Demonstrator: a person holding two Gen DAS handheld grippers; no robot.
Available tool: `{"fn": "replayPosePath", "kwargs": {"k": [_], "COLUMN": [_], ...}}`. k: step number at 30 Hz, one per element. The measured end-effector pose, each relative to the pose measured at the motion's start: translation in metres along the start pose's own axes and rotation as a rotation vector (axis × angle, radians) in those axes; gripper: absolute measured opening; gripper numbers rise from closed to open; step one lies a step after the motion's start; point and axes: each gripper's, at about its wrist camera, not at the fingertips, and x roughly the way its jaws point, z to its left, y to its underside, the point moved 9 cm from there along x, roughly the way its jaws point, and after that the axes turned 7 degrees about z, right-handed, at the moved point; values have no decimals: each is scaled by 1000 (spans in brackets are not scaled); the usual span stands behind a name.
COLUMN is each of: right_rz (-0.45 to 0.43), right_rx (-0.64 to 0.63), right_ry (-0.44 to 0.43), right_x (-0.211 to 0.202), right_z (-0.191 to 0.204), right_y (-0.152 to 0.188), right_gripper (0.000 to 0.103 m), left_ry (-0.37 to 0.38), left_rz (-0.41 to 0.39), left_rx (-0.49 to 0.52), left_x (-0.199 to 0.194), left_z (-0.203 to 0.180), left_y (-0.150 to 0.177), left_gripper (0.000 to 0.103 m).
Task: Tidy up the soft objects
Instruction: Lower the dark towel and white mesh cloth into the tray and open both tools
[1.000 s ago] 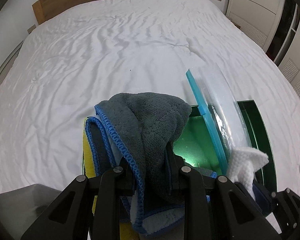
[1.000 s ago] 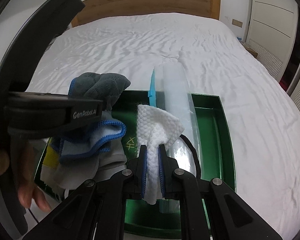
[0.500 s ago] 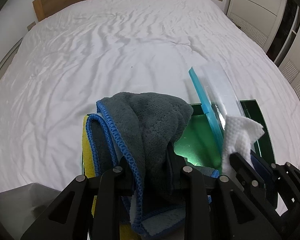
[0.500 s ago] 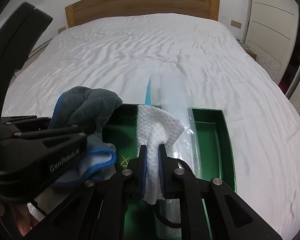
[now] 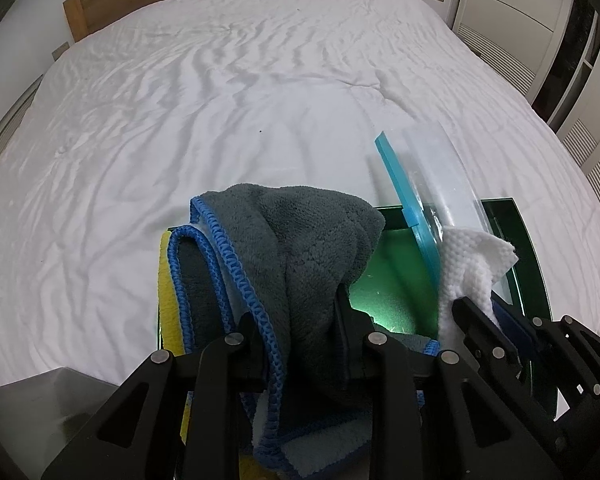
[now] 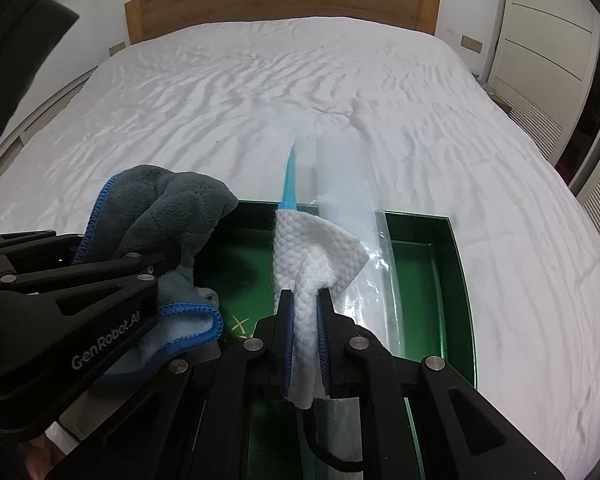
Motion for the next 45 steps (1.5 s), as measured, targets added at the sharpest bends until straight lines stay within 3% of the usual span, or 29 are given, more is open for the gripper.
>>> {"fn": "replayPosePath", "kwargs": {"k": [17, 23, 26, 33, 45], "right_rz": [13, 14, 10, -16, -41], "right_rx": [-6, -9, -4, 17, 24], "right_ry": [6, 7, 2, -12, -8], "right_x": [2, -1, -5, -18, -41], "right_z": [-1, -1, -2, -5, -5], "right_y": [0, 1, 1, 2, 3], "right_gripper": [12, 14, 17, 33, 40], "left_ry": [-4, -7, -5, -7, -1], "left_rz": [1, 1, -1, -19, -54], "left_rx": [2, -5, -10, -12, -18], "left_x": [1, 1, -2, -12, -35], "left_z": [0, 0, 2, 3, 2], "left_y": [0, 0, 2, 1, -1], "left_gripper": [23, 29, 36, 50, 51]}}
